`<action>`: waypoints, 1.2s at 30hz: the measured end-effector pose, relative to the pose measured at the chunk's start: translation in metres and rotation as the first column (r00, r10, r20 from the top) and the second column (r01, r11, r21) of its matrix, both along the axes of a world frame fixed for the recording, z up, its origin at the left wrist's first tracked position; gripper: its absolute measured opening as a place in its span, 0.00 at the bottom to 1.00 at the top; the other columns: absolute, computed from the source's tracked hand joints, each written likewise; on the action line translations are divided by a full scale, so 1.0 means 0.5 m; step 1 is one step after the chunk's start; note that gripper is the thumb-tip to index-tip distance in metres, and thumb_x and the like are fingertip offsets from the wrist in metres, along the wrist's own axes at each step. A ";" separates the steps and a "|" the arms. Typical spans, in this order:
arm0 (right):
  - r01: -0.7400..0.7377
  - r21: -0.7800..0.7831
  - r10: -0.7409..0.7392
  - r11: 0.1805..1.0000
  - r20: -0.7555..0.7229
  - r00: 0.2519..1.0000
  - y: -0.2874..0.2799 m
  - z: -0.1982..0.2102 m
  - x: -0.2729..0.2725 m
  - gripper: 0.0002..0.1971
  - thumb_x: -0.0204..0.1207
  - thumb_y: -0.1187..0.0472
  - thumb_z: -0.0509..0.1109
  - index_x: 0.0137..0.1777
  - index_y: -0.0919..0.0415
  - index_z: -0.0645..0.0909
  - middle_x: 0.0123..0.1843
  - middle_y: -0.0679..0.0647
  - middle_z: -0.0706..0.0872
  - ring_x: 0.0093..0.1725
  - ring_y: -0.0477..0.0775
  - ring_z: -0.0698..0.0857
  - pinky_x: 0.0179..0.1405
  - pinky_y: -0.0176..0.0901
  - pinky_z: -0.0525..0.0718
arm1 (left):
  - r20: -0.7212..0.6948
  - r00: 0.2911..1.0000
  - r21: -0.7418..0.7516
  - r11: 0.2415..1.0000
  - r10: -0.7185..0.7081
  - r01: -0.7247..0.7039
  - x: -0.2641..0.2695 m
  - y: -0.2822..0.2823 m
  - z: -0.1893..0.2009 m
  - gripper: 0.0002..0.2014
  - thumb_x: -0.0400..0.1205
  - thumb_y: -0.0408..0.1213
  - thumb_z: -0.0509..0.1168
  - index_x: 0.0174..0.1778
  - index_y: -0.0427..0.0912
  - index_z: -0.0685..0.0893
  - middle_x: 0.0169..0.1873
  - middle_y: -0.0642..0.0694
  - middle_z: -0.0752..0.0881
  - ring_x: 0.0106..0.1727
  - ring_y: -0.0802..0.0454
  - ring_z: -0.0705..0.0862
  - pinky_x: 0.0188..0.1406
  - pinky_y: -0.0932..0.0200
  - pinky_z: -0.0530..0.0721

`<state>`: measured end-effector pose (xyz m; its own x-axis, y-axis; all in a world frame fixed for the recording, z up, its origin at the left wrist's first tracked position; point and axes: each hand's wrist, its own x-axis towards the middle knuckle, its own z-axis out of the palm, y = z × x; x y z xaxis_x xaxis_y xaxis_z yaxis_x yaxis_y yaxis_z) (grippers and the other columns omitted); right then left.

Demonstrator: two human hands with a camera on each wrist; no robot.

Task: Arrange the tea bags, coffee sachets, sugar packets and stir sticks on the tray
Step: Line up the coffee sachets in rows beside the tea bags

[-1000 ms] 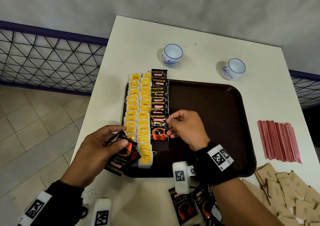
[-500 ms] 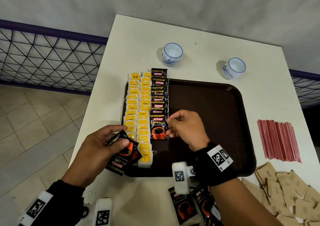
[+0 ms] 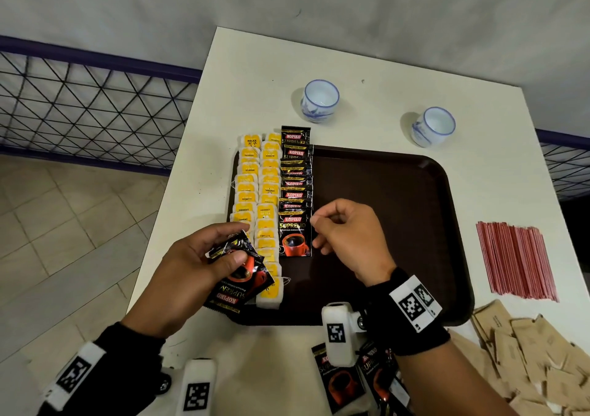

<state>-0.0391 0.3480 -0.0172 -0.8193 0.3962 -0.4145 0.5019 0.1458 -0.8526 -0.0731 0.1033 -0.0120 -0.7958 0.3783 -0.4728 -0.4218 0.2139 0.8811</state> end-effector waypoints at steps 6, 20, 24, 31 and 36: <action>-0.307 -0.149 0.300 0.940 -0.065 0.952 -0.045 0.044 0.007 0.05 0.77 0.66 0.77 0.51 0.60 0.88 0.43 0.63 0.89 0.31 0.51 0.87 0.20 0.37 0.75 | -0.091 0.995 -0.011 0.999 -0.044 0.043 -0.007 0.042 0.002 0.22 0.75 0.29 0.78 0.60 0.60 0.91 0.54 0.48 0.93 0.58 0.49 0.91 0.57 0.50 0.91; -0.206 -0.274 0.201 0.939 -0.047 0.978 -0.024 0.043 0.017 0.03 0.79 0.74 0.72 0.49 0.69 0.86 0.36 0.61 0.90 0.28 0.53 0.85 0.20 0.38 0.77 | -0.070 0.998 0.004 1.000 0.012 -0.011 -0.009 0.047 -0.006 0.15 0.76 0.30 0.77 0.52 0.56 0.92 0.49 0.45 0.95 0.51 0.45 0.93 0.51 0.47 0.89; -0.245 -0.270 0.251 0.931 -0.014 0.968 -0.032 0.038 0.018 0.05 0.77 0.71 0.75 0.50 0.64 0.87 0.35 0.59 0.88 0.30 0.54 0.86 0.20 0.37 0.77 | -0.090 0.996 0.006 1.000 -0.020 0.021 -0.007 0.049 0.002 0.14 0.76 0.26 0.77 0.50 0.51 0.93 0.49 0.49 0.95 0.50 0.48 0.93 0.52 0.50 0.89; -0.255 -0.203 0.245 0.946 -0.072 0.967 -0.029 0.028 0.024 0.05 0.77 0.75 0.73 0.44 0.66 0.84 0.29 0.56 0.84 0.25 0.52 0.84 0.19 0.38 0.77 | -0.130 0.991 -0.011 1.000 -0.012 0.010 -0.005 0.051 0.008 0.15 0.77 0.27 0.76 0.50 0.54 0.93 0.51 0.52 0.94 0.57 0.53 0.92 0.54 0.53 0.88; -0.071 -0.121 0.063 0.990 -0.068 0.996 0.024 0.004 0.030 0.02 0.77 0.76 0.72 0.46 0.70 0.84 0.32 0.60 0.85 0.25 0.52 0.84 0.20 0.38 0.79 | -0.095 0.985 -0.069 0.986 0.142 -0.149 -0.005 0.008 -0.004 0.13 0.77 0.33 0.78 0.53 0.55 0.92 0.47 0.48 0.93 0.48 0.47 0.93 0.43 0.52 0.88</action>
